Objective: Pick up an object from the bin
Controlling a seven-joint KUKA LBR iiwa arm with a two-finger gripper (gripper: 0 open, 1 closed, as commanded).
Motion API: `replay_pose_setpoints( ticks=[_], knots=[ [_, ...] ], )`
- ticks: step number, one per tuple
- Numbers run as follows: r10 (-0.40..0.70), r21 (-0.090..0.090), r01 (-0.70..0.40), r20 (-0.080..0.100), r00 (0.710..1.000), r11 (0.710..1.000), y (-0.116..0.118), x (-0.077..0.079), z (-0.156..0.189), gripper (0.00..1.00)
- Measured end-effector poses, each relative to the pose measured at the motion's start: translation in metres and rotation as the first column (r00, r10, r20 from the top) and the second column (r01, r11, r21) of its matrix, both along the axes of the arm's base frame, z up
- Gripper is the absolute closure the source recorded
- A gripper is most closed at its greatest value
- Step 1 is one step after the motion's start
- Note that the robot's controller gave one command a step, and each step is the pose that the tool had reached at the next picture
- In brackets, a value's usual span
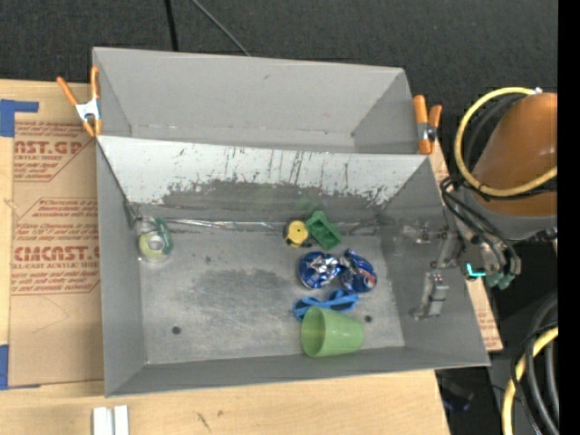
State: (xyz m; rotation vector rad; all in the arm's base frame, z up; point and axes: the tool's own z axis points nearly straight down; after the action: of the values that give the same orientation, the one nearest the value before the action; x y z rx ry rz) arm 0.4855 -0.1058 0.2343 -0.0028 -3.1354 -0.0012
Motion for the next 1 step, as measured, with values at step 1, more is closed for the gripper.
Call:
replay_pose_setpoints(
  ticks=[1],
  knots=[
    [0.031,0.001,-0.031,0.002,1.000,1.000,0.0365,0.0466,-0.1140,0.00]
  ],
)
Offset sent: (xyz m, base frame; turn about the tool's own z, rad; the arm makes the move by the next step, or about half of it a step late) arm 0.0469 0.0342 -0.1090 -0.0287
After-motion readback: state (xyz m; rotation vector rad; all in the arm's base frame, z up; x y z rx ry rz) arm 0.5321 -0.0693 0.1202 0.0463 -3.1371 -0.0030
